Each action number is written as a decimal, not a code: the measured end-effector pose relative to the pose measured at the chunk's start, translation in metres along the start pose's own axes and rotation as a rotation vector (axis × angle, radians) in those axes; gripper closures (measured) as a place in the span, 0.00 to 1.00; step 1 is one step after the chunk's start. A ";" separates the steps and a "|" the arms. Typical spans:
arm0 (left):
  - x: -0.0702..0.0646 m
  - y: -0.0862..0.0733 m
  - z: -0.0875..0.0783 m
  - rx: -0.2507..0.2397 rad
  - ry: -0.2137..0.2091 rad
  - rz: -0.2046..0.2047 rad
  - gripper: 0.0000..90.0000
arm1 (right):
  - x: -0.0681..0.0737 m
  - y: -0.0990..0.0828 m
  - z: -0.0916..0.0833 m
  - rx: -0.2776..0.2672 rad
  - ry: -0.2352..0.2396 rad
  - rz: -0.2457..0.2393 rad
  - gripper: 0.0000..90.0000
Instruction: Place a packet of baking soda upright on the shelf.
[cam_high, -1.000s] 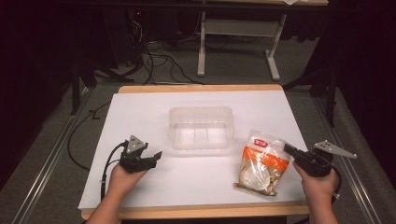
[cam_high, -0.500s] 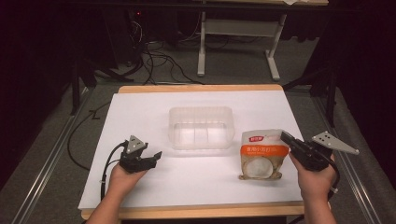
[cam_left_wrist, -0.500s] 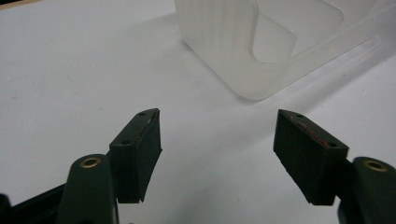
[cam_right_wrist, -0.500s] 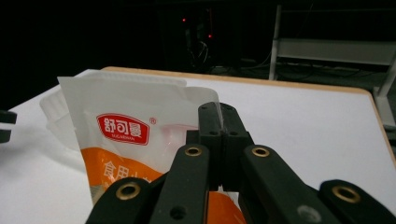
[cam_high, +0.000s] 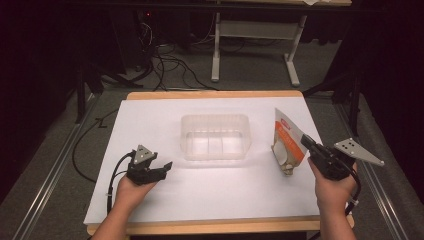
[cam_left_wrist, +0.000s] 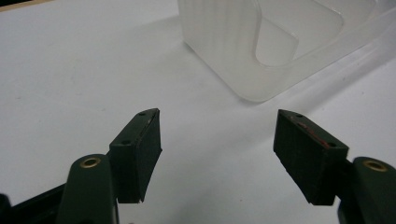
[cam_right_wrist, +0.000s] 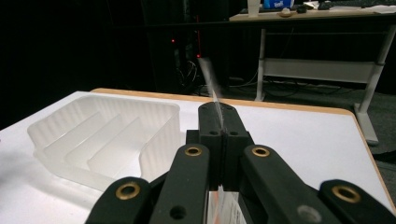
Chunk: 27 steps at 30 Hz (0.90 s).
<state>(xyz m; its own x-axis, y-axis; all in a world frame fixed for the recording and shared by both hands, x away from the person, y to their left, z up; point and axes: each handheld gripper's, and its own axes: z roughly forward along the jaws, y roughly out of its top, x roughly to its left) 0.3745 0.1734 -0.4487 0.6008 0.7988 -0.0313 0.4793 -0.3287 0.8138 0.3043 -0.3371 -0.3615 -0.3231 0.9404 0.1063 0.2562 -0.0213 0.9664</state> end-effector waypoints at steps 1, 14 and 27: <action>0.000 0.000 0.000 0.001 0.000 0.001 0.36 | 0.001 -0.001 -0.001 -0.001 -0.002 -0.002 1.00; -0.002 0.000 -0.001 0.001 -0.005 0.008 0.36 | 0.012 -0.023 -0.019 0.019 -0.012 -0.025 0.99; -0.003 0.000 -0.001 0.000 -0.014 0.012 0.36 | 0.005 -0.037 -0.008 0.057 -0.030 0.004 0.89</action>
<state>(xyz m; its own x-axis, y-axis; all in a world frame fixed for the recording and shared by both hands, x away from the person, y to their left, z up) 0.3723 0.1718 -0.4477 0.6155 0.7876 -0.0301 0.4723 -0.3381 0.8140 0.2856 -0.3343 -0.3948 -0.2946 0.9502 0.1019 0.3086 -0.0063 0.9512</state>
